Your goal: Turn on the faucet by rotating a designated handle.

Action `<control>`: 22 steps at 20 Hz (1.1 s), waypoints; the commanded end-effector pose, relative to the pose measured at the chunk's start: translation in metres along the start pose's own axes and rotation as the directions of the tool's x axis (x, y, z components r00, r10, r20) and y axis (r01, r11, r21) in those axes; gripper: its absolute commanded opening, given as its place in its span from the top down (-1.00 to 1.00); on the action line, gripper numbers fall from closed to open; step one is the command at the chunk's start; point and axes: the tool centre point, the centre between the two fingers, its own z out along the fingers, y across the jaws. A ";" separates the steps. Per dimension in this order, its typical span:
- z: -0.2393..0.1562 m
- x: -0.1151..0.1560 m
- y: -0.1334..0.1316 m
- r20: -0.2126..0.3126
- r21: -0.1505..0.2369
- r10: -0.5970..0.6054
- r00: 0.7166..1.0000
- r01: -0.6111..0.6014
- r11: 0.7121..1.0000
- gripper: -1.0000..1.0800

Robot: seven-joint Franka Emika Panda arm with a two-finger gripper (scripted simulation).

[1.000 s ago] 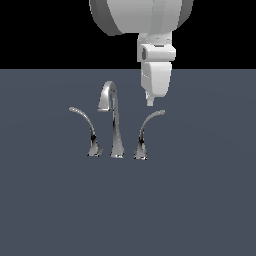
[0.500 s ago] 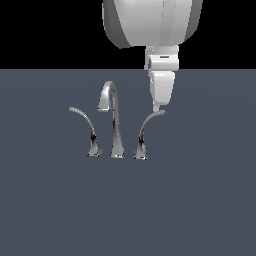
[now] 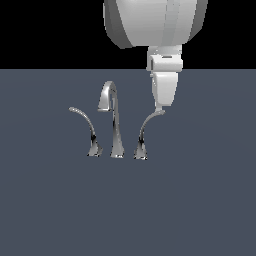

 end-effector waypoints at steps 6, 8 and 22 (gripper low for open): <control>0.000 0.010 0.024 0.000 0.000 0.001 1.000 -0.001 1.000 1.00; 0.000 0.013 0.031 0.000 0.000 0.001 1.000 -0.001 1.000 1.00; 0.000 -0.002 0.064 0.001 0.003 -0.001 1.000 0.001 1.000 1.00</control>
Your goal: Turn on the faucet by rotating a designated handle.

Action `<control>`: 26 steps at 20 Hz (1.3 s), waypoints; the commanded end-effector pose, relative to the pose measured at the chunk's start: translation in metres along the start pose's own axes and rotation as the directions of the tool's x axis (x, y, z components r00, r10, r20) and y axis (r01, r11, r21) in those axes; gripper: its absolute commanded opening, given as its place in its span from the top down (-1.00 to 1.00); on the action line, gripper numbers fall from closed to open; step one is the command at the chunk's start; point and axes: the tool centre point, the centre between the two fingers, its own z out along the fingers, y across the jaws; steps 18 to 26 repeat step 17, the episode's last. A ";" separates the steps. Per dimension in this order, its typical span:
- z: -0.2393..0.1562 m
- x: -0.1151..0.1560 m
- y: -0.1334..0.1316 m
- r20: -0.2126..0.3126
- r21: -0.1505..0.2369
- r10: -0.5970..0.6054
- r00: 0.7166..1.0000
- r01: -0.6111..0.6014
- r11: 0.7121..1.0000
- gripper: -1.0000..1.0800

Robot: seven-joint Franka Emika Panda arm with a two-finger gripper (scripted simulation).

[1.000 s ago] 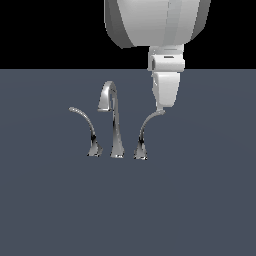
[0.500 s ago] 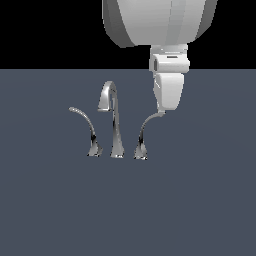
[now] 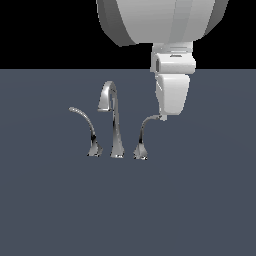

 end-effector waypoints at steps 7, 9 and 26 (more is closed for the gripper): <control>0.000 -0.014 0.018 0.001 -0.005 -0.004 1.000 0.004 1.000 1.00; 0.000 -0.023 0.023 0.001 -0.006 -0.005 1.000 0.005 1.000 1.00; -0.001 -0.057 0.041 0.001 -0.011 -0.012 1.000 0.012 1.000 1.00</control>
